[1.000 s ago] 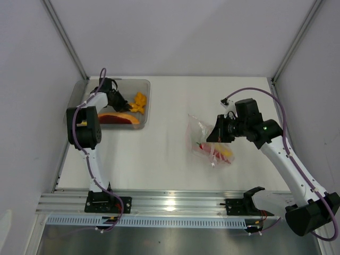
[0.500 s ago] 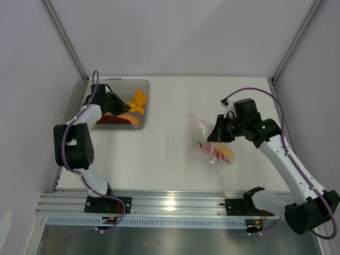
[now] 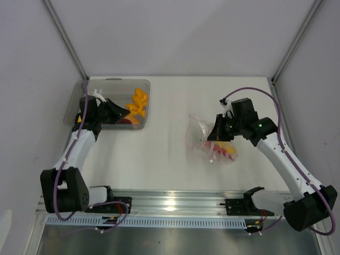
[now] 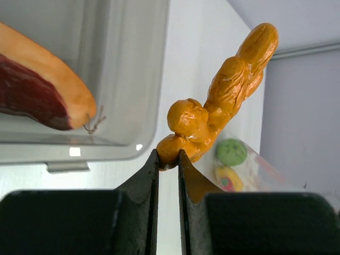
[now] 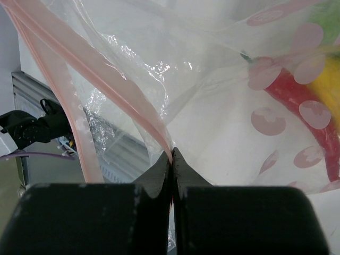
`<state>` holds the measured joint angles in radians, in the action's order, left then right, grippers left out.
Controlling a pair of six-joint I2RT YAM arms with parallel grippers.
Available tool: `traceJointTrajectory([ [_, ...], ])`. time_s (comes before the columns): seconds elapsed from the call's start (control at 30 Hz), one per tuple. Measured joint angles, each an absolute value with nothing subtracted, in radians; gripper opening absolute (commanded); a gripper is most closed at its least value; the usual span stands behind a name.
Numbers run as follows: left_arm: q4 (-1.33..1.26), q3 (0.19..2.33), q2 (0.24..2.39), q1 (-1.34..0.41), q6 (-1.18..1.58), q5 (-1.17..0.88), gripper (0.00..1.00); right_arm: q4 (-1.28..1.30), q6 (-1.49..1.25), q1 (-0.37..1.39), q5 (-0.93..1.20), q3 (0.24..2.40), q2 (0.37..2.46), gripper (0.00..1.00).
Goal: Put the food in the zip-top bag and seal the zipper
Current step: Pick up the fake vegetable from the bin, then place the fake vegetable in the zipper food storage bag.
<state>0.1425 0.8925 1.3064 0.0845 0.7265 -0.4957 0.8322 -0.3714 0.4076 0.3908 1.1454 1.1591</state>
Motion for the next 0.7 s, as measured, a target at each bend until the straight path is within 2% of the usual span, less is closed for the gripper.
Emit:
traceJointTrajectory([
  [0.23, 0.169, 0.793, 1.004, 0.004, 0.733, -0.54, 0.01, 0.822, -0.371, 0.445, 0.352, 1.145, 1.168, 0.0],
  [0.43, 0.174, 0.778, 0.772, -0.179, 0.699, -0.553, 0.0, 0.804, -0.373, 0.467, 0.37, 1.146, 1.189, 0.0],
  [0.7, 0.155, 0.778, 0.657, -0.385, 0.577, -0.529, 0.01, 0.803, -0.387, 0.507, 0.417, 1.15, 1.197, 0.0],
])
